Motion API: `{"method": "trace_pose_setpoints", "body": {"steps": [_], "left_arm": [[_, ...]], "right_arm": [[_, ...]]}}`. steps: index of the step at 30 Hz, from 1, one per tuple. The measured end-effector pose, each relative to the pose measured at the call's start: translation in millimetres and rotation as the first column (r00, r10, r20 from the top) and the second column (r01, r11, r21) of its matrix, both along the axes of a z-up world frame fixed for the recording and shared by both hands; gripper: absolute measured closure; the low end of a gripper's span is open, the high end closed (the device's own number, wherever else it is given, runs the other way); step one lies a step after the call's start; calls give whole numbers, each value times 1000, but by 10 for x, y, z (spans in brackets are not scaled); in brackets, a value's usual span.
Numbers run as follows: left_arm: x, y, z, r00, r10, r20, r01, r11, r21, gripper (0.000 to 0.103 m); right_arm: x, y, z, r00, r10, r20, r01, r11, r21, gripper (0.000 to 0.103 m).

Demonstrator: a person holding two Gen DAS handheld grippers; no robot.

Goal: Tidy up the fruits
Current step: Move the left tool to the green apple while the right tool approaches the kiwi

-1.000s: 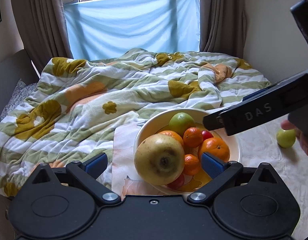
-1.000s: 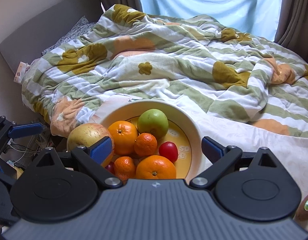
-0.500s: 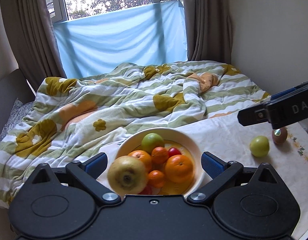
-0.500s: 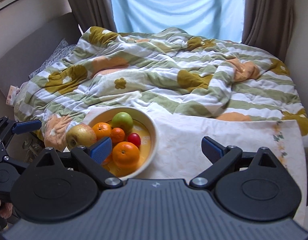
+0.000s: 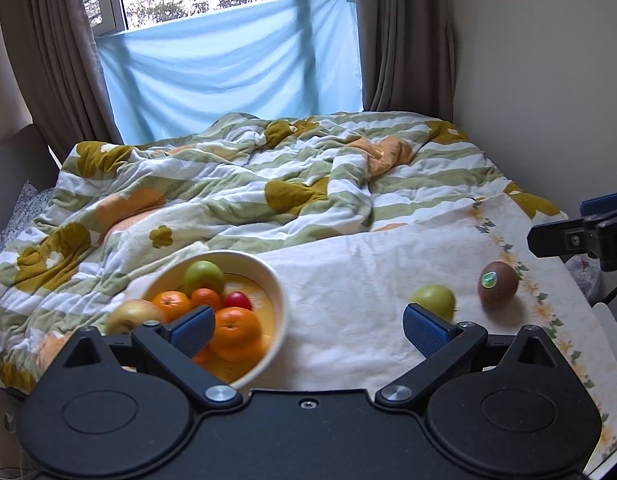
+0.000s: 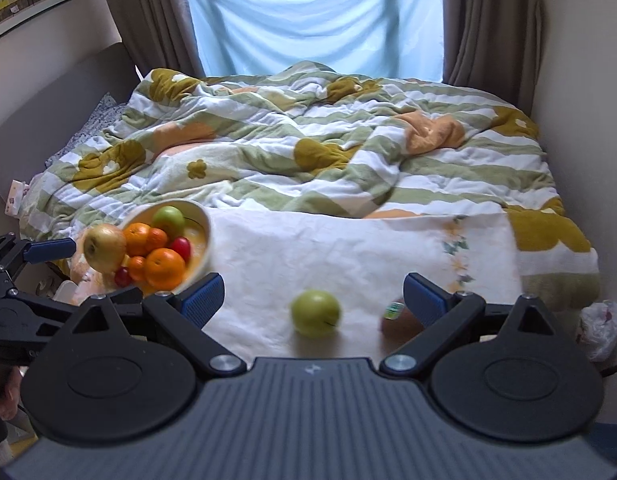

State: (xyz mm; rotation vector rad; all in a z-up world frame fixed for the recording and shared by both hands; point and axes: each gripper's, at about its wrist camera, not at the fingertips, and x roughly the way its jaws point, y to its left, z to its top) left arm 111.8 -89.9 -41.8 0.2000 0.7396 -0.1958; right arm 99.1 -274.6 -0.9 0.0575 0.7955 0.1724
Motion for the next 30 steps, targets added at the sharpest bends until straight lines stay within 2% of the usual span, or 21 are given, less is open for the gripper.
{"method": "trace_pose_setpoints", "body": {"steps": [6, 12, 25, 30], "left_arm": [[120, -417, -274, 998, 5, -55, -6, 1000, -16, 1], [304, -757, -617, 993, -21, -116, 17, 999, -35, 1], [735, -1096, -1187, 977, -79, -200, 80, 997, -3, 4], [823, -1139, -1268, 970, -94, -224, 100, 995, 14, 11]], "right_arm": [[40, -524, -244, 999, -8, -39, 8, 1000, -10, 0], [201, -820, -573, 997, -10, -78, 11, 1000, 8, 0], [656, -1023, -1210, 984, 46, -173, -35, 997, 68, 0], [783, -997, -1331, 975, 86, -205, -75, 996, 57, 0]]}}
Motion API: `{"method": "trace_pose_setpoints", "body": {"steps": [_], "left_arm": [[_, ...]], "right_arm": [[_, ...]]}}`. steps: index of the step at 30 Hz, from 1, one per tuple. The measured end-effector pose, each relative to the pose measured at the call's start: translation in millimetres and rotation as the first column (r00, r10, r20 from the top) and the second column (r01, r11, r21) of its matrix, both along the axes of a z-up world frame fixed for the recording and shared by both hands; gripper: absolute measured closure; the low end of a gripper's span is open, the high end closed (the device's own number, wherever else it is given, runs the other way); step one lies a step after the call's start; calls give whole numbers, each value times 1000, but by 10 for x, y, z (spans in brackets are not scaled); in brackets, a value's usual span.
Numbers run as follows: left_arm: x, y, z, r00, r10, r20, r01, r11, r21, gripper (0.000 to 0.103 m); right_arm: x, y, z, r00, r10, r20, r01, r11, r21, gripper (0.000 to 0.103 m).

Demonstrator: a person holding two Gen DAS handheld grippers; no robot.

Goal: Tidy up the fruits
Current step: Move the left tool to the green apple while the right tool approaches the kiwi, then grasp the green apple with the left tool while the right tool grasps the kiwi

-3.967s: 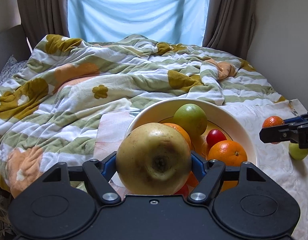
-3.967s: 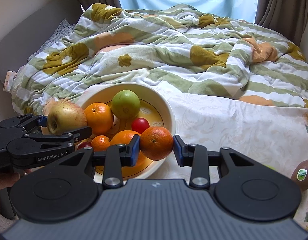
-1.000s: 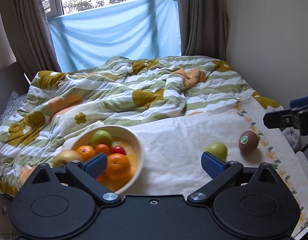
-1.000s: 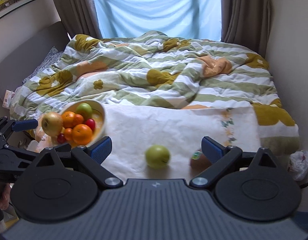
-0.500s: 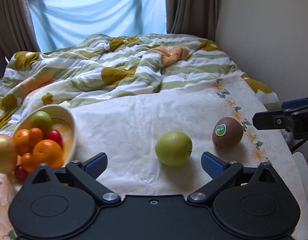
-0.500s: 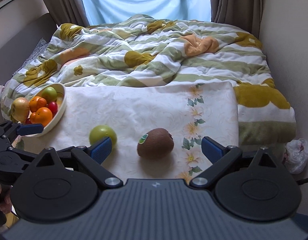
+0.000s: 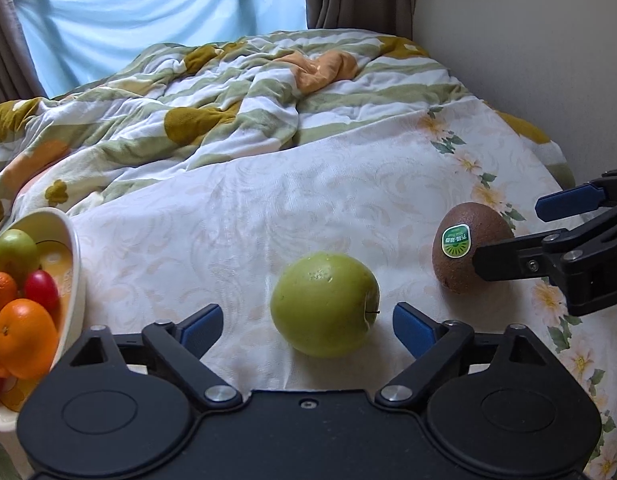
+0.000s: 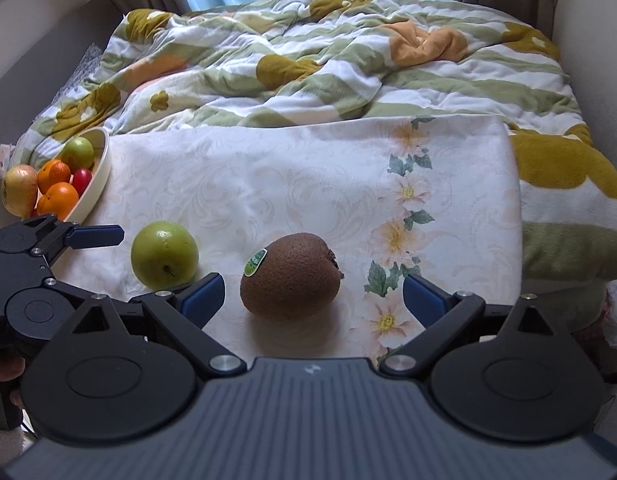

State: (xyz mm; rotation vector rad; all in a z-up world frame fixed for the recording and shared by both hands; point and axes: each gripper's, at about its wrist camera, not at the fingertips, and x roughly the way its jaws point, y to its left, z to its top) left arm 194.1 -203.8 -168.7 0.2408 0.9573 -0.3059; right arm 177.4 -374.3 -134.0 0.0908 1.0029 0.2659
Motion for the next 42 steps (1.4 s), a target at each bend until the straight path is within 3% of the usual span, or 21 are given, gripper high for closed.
{"method": "trace_pose_setpoints", "body": {"steps": [3, 6, 8, 16, 24, 29, 42], "left_arm": [[24, -30, -34, 1000, -6, 1, 6, 1000, 9, 16], [43, -35, -63, 1000, -19, -10, 19, 1000, 1, 35], [30, -39, -49, 999, -33, 1, 33, 999, -10, 41], [-13, 14, -37, 1000, -9, 8, 9, 1000, 20, 41], [-49, 120, -8, 1000, 20, 21, -21, 999, 31, 41], [-87, 176, 17, 999, 36, 29, -37, 999, 27, 42], [-202, 344, 170, 995, 80, 57, -81, 997, 8, 42]], "right_arm": [[60, 19, -49, 1000, 18, -18, -18, 1000, 4, 0], [100, 46, -84, 999, 38, -25, -38, 999, 3, 0], [122, 63, -101, 999, 46, -28, -46, 999, 3, 0], [176, 155, -156, 996, 81, -43, -81, 997, 1, 0], [152, 301, -204, 992, 126, -7, -126, 987, -95, 0], [140, 350, -231, 989, 149, -12, -150, 982, -114, 22], [92, 385, -158, 988, 152, -10, -152, 983, -103, 23]]}}
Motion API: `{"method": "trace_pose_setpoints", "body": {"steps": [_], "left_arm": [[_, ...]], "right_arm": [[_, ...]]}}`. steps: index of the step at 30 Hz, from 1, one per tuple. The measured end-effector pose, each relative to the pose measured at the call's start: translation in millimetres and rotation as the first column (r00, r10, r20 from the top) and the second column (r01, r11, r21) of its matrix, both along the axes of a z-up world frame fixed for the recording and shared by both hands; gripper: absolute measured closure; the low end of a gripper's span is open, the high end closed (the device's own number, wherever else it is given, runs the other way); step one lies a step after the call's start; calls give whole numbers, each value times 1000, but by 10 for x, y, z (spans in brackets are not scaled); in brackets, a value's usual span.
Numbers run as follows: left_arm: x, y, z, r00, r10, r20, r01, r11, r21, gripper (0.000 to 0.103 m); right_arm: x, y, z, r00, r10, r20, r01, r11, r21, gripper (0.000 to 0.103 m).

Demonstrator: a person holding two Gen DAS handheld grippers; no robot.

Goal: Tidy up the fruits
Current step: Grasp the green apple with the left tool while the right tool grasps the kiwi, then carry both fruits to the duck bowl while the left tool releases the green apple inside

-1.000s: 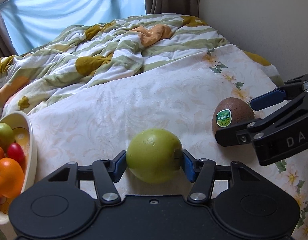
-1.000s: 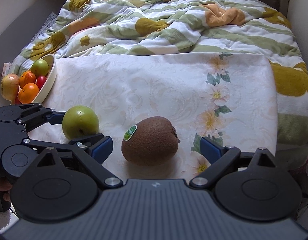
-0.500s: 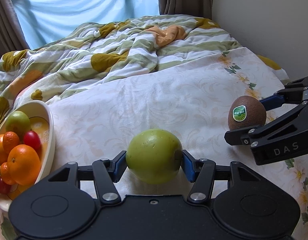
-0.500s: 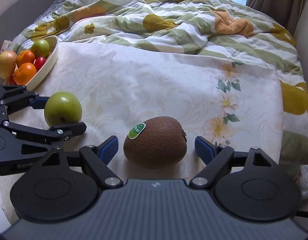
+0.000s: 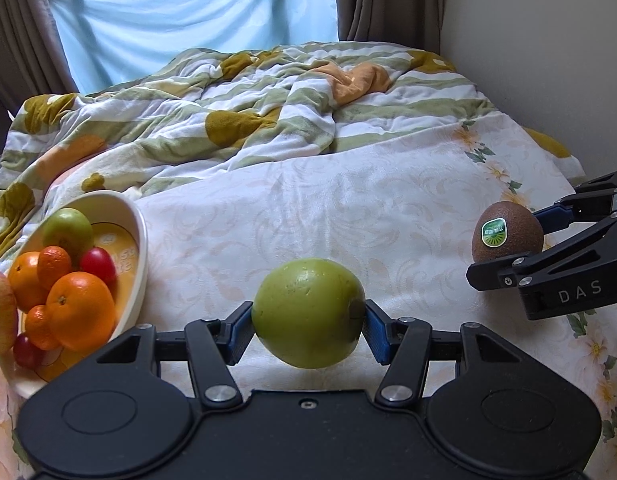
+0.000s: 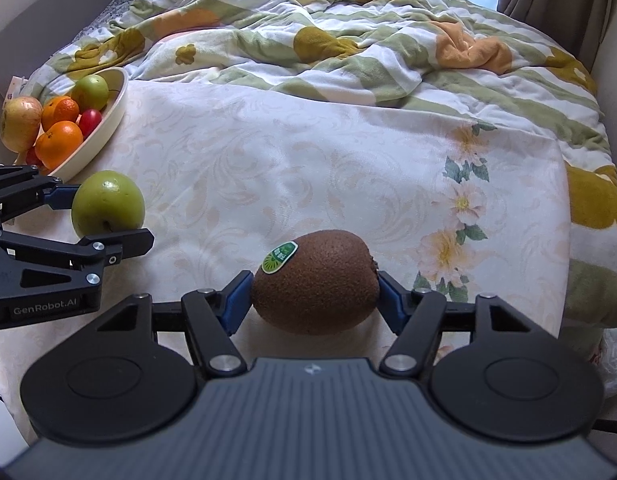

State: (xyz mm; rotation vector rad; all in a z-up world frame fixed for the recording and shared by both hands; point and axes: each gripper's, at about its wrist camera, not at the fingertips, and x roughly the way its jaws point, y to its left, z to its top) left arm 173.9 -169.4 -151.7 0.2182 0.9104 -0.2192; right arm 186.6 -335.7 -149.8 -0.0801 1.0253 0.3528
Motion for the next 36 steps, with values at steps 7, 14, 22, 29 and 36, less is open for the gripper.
{"method": "trace_pose_setpoints", "body": {"steps": [7, 14, 22, 29, 36], "left_arm": [[-76, 139, 226, 999, 32, 40, -31, 999, -9, 42], [-129, 422, 495, 992, 88, 88, -86, 996, -21, 42], [-51, 887, 802, 981, 137, 136, -133, 990, -43, 42], [92, 1363, 1001, 975, 150, 165, -143, 988, -51, 42], [393, 1822, 1060, 976, 136, 169, -129, 990, -51, 42]], "right_arm": [[-59, 126, 203, 999, 34, 27, -34, 999, 6, 23], [-66, 384, 499, 996, 70, 52, -72, 996, 45, 23], [-23, 825, 811, 991, 105, 89, -110, 992, 61, 23], [75, 1257, 992, 991, 98, 96, -107, 990, 93, 23], [213, 1696, 1048, 994, 71, 89, -80, 992, 100, 23]]}}
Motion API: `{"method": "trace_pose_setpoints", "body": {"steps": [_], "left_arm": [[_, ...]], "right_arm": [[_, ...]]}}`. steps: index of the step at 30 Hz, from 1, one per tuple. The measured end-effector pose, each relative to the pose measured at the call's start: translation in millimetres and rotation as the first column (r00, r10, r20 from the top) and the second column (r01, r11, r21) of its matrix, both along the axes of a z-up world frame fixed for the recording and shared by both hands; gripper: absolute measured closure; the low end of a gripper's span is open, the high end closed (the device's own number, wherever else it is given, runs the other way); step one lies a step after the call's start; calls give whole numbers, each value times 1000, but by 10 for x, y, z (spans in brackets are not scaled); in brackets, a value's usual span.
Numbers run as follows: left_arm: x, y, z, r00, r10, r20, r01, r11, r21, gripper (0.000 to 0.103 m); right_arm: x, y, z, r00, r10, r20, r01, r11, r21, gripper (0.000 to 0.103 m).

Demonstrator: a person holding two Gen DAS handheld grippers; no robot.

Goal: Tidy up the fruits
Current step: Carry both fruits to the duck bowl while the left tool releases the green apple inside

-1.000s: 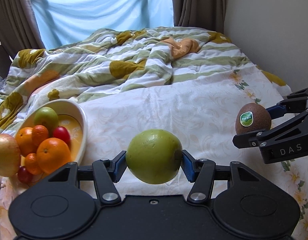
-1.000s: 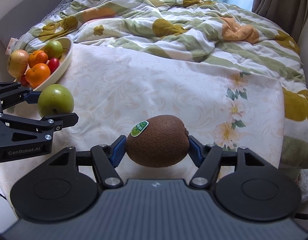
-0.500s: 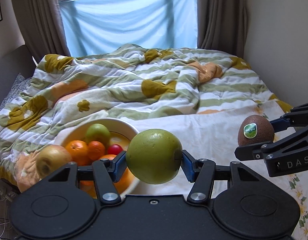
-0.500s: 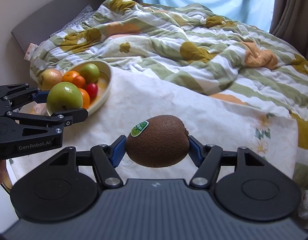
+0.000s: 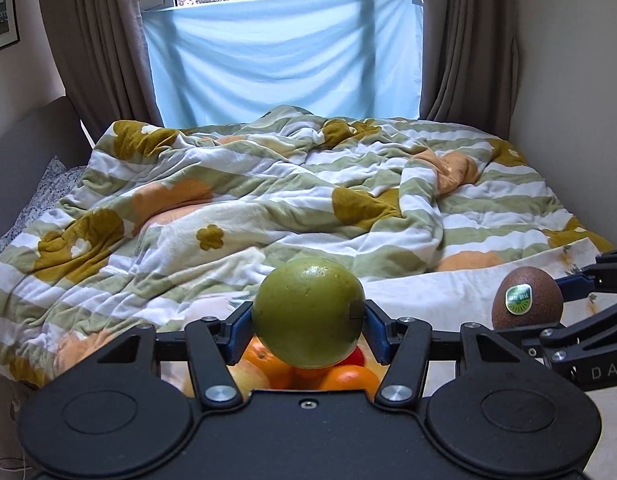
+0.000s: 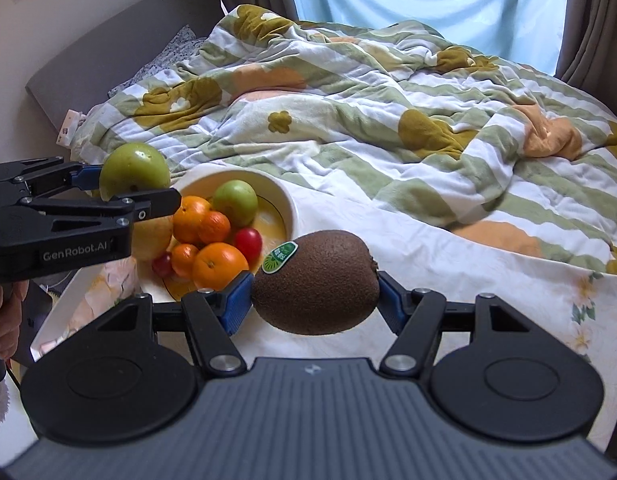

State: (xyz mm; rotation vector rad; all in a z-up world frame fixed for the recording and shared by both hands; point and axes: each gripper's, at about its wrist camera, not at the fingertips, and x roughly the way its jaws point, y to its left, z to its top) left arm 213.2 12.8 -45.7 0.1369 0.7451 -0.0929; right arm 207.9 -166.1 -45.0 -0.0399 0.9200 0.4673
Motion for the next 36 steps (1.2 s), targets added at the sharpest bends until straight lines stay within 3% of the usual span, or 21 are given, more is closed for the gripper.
{"method": "trace_pose_setpoints", "body": {"steps": [5, 15, 22, 36], "left_arm": [[275, 224, -63, 999, -33, -11, 33, 999, 16, 42], [794, 456, -491, 985, -112, -132, 116, 993, 26, 42], [956, 533, -686, 970, -152, -192, 158, 987, 15, 42], [1025, 663, -751, 958, -188, -218, 192, 981, -3, 41]], "right_arm": [[130, 253, -26, 999, -33, -12, 33, 999, 1, 23], [406, 544, -236, 991, -118, -63, 118, 993, -3, 23], [514, 604, -363, 980, -175, -93, 175, 985, -14, 23], [593, 660, -449, 966, -233, -110, 234, 972, -11, 23]]}}
